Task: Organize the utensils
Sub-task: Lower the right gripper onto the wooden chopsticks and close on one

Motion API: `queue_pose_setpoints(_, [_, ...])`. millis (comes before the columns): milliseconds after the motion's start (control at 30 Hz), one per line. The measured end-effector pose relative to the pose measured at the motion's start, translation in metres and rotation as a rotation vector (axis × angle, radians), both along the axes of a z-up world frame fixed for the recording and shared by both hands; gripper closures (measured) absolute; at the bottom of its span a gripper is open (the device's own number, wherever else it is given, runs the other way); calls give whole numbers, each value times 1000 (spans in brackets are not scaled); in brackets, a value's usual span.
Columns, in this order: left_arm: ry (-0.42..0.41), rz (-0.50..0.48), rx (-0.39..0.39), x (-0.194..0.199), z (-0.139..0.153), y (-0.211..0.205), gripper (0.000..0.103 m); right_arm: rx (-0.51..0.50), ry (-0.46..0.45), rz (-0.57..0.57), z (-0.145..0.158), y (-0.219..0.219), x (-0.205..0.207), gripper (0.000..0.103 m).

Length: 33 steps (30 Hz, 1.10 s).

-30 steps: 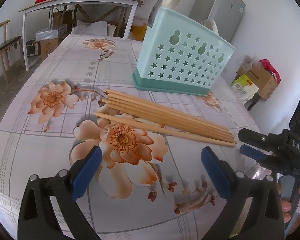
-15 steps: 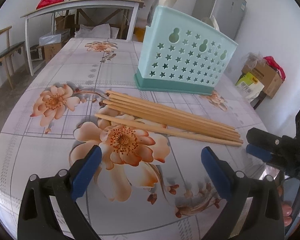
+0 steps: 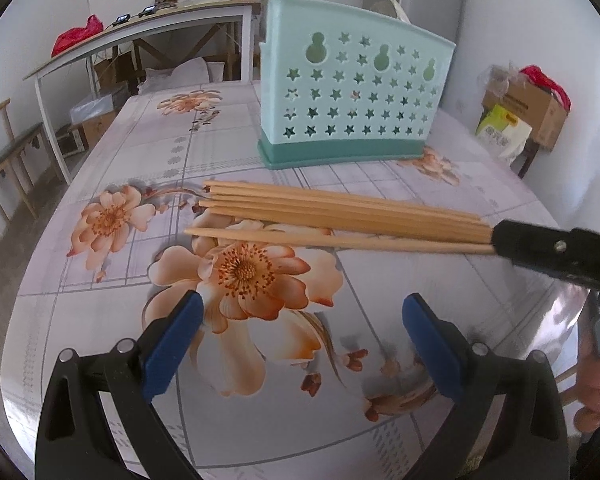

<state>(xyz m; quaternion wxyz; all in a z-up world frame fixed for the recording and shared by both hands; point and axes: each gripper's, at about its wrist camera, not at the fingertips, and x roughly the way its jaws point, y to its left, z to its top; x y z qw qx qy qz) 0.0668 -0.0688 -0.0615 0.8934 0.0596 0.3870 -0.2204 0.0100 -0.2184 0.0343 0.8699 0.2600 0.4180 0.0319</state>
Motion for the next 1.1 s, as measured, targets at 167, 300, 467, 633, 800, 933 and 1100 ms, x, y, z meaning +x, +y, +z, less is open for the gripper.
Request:
queue_pose_setpoints(167, [11,6,6,0,1,0,6,2,-6,43,7,-14,-4,8])
queue_pose_setpoints(300, [15,5,-24,0,2,4,6,-14,-50,84,21,-23,7,19])
queue_pose_setpoints(467, [32,-26,-86,2,6,10,11,-44,-26,162,20,-26,45,41])
queue_pose_setpoints(633, [151,-103,-259,11,10,14,37,-67,52,218,0,-22,71,68])
queue_pose_setpoints(800, [290,-126,-405,25,4,9,59,-55,87,235,-5,-14,61,83])
queue_pose_setpoints(933, [322,-107,-430,32,1,5,69,-3,120,241,-8,-4,47,90])
queue_pose_setpoints(1100, [286,-77,-358,25,5,2,72,65,150,264,-15,22,32,95])
